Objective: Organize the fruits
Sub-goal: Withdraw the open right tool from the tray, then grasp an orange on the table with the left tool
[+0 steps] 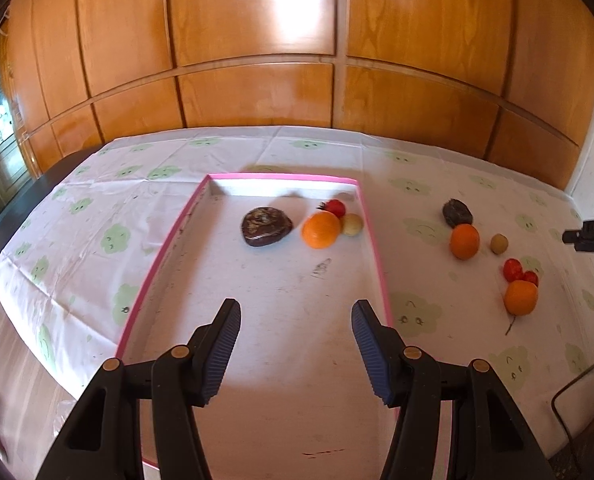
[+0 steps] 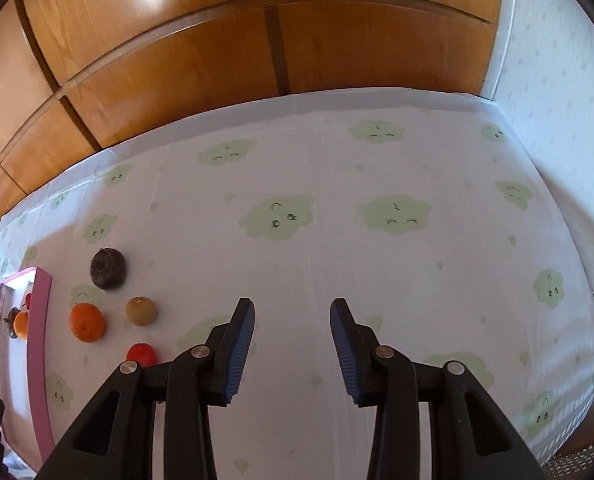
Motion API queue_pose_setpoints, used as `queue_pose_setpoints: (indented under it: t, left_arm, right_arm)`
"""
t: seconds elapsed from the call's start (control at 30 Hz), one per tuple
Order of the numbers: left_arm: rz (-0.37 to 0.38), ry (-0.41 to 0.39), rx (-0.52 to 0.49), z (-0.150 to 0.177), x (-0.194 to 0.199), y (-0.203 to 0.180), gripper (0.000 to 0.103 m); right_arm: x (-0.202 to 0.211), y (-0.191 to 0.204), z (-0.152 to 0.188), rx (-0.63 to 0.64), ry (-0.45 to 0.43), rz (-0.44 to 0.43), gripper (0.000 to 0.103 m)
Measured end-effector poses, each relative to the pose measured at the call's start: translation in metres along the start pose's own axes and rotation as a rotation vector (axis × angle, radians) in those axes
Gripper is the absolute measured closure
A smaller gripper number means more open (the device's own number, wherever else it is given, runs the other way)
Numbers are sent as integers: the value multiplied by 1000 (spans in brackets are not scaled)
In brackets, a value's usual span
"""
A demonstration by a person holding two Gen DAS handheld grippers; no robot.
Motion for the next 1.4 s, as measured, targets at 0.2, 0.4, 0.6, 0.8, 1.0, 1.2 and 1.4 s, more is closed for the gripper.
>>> queue_pose_setpoints:
  t: [0.2,0.4,0.6,0.8,1.0,1.2,1.4]
  left_arm:
    - [28,10,-48,1,-1,-20,44]
    - [49,12,-81,-2,-2,-37,44]
    - [71,15,-102,-6,-4,-51,44]
    - [97,24,-119,-7,-8,-65,44]
    - [139,49,-138,-5,-16,-83,44]
    - [200,66,-154,-11,-27,-105,44]
    - [259,105,-136,-25,-52,-128,44]
  right_arm:
    - [2,3,2,-3,3,-11,63]
    - [2,1,2,-22,1,-17,63]
    - [3,1,2,-29,4,-22,63]
    - [5,-1,1,-35,-4,-26,63]
    - [4,-3,1,-48,3,-18,63]
    - [4,-3,1,-49,5,-18,63]
    - [4,-2,2,-54,8,-20,63]
Point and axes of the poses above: each gripper's, at about its wrist camera, not at the fingertips, and x roughly against the way its jaws point, y to its left, z to its underside, the point moved 5 cm from there along -x, roughly the way its jaws point, and after that the axes turned 9 degrees about -y, right-handed, at the moved point
